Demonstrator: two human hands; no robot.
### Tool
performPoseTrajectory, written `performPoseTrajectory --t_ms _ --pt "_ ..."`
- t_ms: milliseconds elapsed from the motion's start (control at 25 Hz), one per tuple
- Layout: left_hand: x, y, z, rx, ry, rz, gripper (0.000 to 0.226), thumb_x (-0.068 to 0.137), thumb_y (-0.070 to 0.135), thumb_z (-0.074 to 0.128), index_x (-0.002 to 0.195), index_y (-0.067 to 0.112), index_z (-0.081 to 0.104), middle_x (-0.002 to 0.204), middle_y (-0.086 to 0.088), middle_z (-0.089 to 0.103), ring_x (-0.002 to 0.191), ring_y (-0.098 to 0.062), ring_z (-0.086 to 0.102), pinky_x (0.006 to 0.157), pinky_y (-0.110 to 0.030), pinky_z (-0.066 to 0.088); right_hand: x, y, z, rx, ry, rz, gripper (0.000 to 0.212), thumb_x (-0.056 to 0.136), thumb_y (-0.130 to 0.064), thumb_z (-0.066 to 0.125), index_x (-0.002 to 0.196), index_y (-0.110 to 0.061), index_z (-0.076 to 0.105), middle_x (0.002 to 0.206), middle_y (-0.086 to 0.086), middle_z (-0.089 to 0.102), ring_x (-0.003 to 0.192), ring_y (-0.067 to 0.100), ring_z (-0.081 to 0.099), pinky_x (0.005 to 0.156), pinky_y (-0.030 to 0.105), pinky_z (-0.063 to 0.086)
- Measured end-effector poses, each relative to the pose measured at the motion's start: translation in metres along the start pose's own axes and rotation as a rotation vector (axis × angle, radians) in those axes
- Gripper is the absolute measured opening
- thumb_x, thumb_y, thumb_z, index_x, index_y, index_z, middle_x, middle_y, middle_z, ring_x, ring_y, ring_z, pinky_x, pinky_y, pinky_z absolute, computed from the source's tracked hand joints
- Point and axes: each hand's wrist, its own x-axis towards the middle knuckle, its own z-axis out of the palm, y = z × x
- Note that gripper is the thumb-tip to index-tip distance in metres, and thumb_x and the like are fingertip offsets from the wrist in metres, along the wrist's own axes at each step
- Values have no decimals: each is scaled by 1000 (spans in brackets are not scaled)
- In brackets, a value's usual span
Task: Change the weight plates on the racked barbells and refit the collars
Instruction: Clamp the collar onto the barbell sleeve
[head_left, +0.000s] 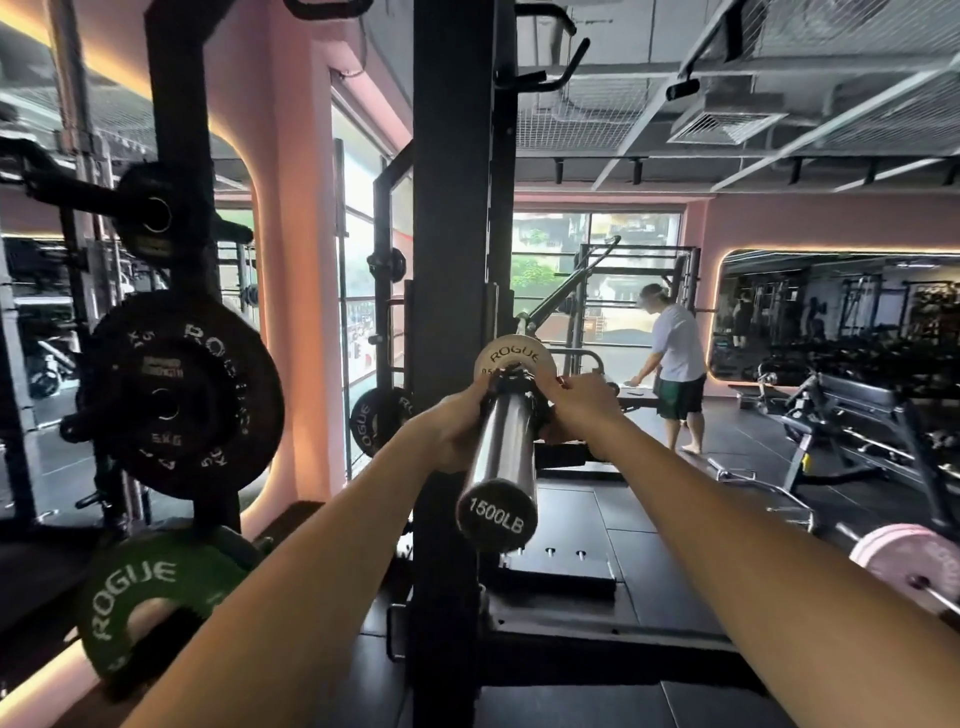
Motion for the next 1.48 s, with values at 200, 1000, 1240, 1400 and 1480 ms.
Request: performPoseTrajectory --t_ms 200,1000,1240,1400,1480 --pt "59 10 -8 52 32 51 62 98 53 38 107 -5 56 71 -12 67 50 -17 66 41 -25 53 58 14 12 -13 40 10 25 90 -29 65 90 -4 65 84 16 66 55 28 67 51 34 59" --pt "127 24 -15 -45 -3 39 53 102 44 39 120 -4 53 84 -17 65 55 -20 69 44 -27 54 126 -15 26 -766 65 -374 30 100 -30 40 106 -11 63 111 16 58 97 33 60 85 42 51" --pt "139 14 -24 -123 -51 -7 68 99 49 40 135 -8 46 95 -17 62 71 -22 68 50 -27 57 128 -24 40 -848 -131 -350 42 98 -26 30 131 -33 54 131 15 40 111 36 54 93 40 46" --pt "141 14 -27 -100 -56 4 62 100 49 38 129 -4 50 88 -15 63 69 -21 67 51 -26 57 123 -32 39 -877 -170 -313 46 101 -22 26 138 -33 49 140 18 36 119 33 49 98 37 43" --pt "143 17 -26 -70 -75 -3 59 100 50 40 126 -2 53 88 -17 66 63 -21 70 53 -28 56 124 -28 34 -794 -142 -343 45 100 -19 28 132 -34 56 132 18 49 110 31 56 92 36 46"
